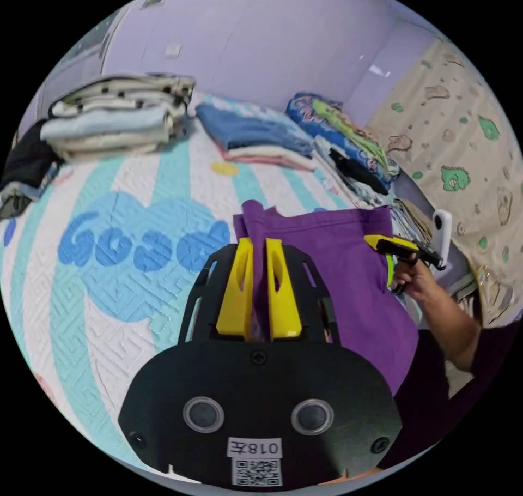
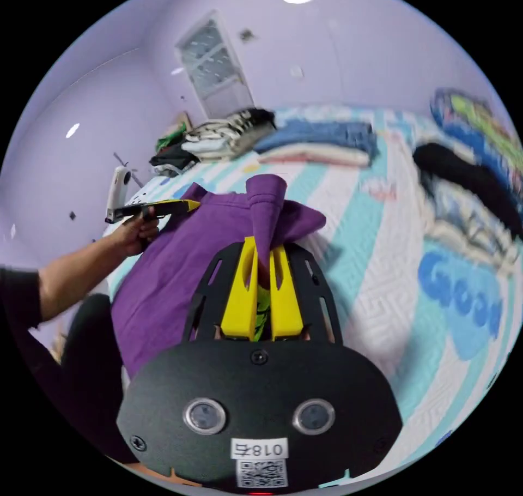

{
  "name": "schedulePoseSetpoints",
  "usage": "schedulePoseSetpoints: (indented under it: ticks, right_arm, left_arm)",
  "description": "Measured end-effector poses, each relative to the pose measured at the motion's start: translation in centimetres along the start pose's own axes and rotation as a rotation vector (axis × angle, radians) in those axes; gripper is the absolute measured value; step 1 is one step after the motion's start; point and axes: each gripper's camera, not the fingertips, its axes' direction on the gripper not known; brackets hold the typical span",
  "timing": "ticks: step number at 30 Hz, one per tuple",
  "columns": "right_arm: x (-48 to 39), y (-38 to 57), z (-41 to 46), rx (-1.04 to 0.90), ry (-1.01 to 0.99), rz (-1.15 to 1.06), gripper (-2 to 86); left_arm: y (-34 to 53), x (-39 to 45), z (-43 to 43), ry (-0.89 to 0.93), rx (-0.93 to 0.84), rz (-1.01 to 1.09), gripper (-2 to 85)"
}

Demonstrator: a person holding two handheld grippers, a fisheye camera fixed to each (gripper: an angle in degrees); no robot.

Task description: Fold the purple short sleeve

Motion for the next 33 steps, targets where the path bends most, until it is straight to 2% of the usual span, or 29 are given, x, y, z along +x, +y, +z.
schedulePoseSetpoints:
  ticks: [1,3,7,12,15,17,19,22,24,27,29,31,33]
  right_arm:
    - [2.4,0.2,0.5,-0.041,-0.08,0.117,4.1]
    - [5.1,0.8,0.0,-0.021,-0.223,0.214,5.6]
    - [8.8,2.7,-1.3,0.001,-0.4,0.359,9.0]
    - [10.6,3.6,-2.8,0.008,-0.477,0.42,10.6]
    - [10.9,3.3,-3.1,-0.01,-0.517,0.414,11.1]
    - [11.0,3.0,-3.3,-0.022,-0.549,0.411,11.2]
    - [10.9,2.8,-3.6,-0.04,-0.577,0.4,11.0]
    - [10.7,2.6,-4.1,-0.068,-0.603,0.39,10.3]
    - [10.3,2.5,-4.3,-0.089,-0.62,0.381,9.0]
    - [8.5,2.5,-5.6,-0.089,-0.569,0.321,5.7]
    - [6.8,3.0,-7.2,-0.041,-0.51,0.268,4.6]
    - [3.9,4.2,-10.3,0.068,-0.431,0.17,3.7]
    - [1.2,5.4,-13.0,0.144,-0.367,0.089,3.3]
  left_arm:
    - [-0.3,-0.7,0.3,0.017,-0.026,-0.031,6.2]
    - [-0.8,-2.1,-0.2,0.048,-0.011,-0.071,10.7]
    - [-1.4,-3.1,-0.9,0.001,-0.033,-0.047,15.7]
    - [-2.7,-4.9,-0.4,0.058,-0.125,-0.036,15.8]
    - [-2.6,-6.1,-1.1,0.106,-0.117,-0.033,12.7]
    - [-2.2,-6.4,-1.3,0.202,-0.093,-0.012,13.2]
    - [-1.8,-6.4,-1.2,0.185,-0.094,-0.005,13.2]
    - [-1.1,-8.0,-0.7,0.204,-0.107,-0.06,12.9]
    - [-0.5,-9.8,-0.7,0.288,-0.106,-0.123,11.9]
    - [0.4,-10.9,-0.7,0.343,-0.125,-0.143,7.1]
    - [1.2,-10.8,-0.7,0.376,-0.129,-0.134,5.4]
    - [2.3,-10.1,-1.5,0.333,-0.091,-0.089,4.8]
    - [4.4,-8.9,-4.1,0.268,0.021,0.001,4.4]
